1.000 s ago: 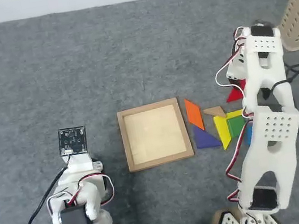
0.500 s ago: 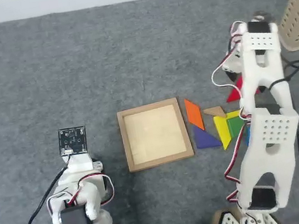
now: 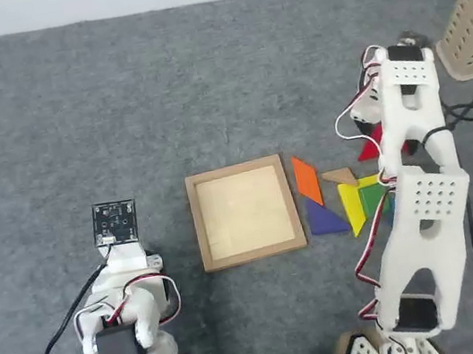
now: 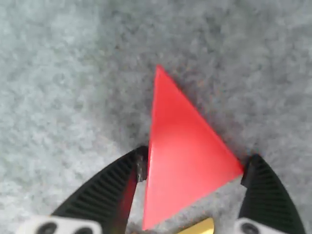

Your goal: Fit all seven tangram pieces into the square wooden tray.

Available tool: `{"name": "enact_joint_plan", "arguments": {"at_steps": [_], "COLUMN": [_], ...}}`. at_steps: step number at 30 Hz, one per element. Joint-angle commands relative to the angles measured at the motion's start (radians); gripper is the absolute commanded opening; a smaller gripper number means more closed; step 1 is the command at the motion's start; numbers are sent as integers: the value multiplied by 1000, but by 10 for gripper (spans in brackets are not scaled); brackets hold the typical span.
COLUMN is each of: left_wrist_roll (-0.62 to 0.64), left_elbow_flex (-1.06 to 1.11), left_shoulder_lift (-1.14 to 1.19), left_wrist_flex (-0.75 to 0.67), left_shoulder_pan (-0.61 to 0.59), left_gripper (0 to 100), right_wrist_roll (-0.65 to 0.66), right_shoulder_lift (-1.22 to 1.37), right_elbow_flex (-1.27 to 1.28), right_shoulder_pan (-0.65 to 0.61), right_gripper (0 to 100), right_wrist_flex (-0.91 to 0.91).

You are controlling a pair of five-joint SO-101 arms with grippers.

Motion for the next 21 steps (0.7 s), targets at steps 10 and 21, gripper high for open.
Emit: {"name": "enact_joint_plan", "arguments": {"at_steps": [10,21], "left_wrist_roll": [8,8], "left_elbow_flex": [-19,-19], "left_shoulder_lift": [-23,-23], "left_wrist_flex": [6,6], "left_shoulder_pan": [-5,-5], "left_gripper": [12,12], "right_wrist_roll": [83,242], "right_shoulder_lift": [-8,-260], "right_elbow_flex": [-23,-17], "right_shoulder_pan": [24,4], "right_gripper": [89,28], "right_wrist_flex": [85,205]}}
